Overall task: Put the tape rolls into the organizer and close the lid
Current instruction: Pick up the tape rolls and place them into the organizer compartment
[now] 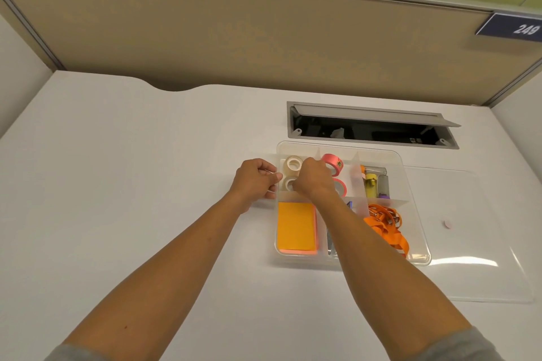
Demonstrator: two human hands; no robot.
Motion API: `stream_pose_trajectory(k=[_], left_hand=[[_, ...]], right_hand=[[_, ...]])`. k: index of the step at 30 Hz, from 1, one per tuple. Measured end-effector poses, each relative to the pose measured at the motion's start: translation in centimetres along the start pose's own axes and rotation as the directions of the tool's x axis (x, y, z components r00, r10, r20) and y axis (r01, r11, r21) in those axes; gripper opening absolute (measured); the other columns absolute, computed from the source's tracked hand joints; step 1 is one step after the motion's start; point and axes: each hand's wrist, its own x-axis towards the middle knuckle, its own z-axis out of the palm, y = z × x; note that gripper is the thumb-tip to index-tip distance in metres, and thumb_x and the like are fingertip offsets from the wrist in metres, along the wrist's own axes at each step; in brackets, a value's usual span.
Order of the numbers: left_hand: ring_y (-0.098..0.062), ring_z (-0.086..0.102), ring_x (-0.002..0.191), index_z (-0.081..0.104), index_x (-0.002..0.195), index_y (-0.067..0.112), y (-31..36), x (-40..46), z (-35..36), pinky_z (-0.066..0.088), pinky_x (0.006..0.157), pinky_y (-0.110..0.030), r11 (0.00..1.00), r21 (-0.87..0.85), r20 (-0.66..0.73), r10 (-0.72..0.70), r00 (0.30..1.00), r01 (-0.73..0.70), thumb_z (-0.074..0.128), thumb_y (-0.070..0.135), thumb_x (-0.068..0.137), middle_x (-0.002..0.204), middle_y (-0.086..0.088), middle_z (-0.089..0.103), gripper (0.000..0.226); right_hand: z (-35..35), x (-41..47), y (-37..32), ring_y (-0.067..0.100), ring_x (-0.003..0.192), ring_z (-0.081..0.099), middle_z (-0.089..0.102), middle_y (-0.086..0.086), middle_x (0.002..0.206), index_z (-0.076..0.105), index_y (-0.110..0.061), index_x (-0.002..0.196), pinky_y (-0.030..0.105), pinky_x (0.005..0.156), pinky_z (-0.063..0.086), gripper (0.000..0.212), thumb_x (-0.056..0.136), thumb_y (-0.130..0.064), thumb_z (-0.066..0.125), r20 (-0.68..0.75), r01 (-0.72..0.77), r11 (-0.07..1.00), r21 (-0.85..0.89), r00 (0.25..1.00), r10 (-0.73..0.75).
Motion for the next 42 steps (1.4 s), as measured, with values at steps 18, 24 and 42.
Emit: stream_pose_trajectory(k=[18, 24, 42], left_hand=[[-0.024, 0.068, 0.07, 0.064, 0.1, 0.007, 0.1, 0.0, 0.0, 0.062, 0.067, -0.04, 1.0, 0.03, -0.014, 0.003, 1.0, -0.003, 0.074, 0.014, 0.082, 0.087, -0.014, 0.07, 0.022], [-0.025, 0.068, 0.072, 0.064, 0.101, 0.006, 0.3, -0.1, 0.0, 0.062, 0.069, -0.041, 0.999, 0.033, -0.014, 0.004, 1.0, -0.004, 0.073, 0.014, 0.083, 0.089, -0.016, 0.07, 0.021], [-0.023, 0.068, 0.071, 0.063, 0.105, 0.005, 0.6, -0.2, 0.0, 0.062, 0.073, -0.044, 0.997, 0.07, -0.005, 0.019, 1.0, -0.019, 0.072, 0.012, 0.084, 0.085, -0.01, 0.068, 0.024]], right_hand=[[-0.6, 0.7, 0.0, 0.027, 0.095, 0.062, 0.062, 0.013, 0.112, 0.055, -0.008, 0.114, 0.029, 0.072, 0.046, 0.04, 0.08, -0.019, 0.071, 0.017, 0.083, 0.991, -0.107, 0.996, -0.082], [-1.5, 1.2, -0.1, 0.021, 0.078, 0.053, 0.061, 0.009, 0.099, 0.053, -0.01, 0.1, 0.027, 0.06, 0.04, 0.037, 0.073, -0.026, 0.074, 0.061, 0.009, 1.0, -0.006, 0.998, -0.008], [0.3, 2.5, -1.5, 0.027, 0.085, 0.061, 0.065, 0.011, 0.097, 0.059, -0.009, 0.1, 0.033, 0.068, 0.05, 0.038, 0.076, -0.035, 0.072, -0.09, 0.037, 0.998, -0.053, 0.995, -0.042]])
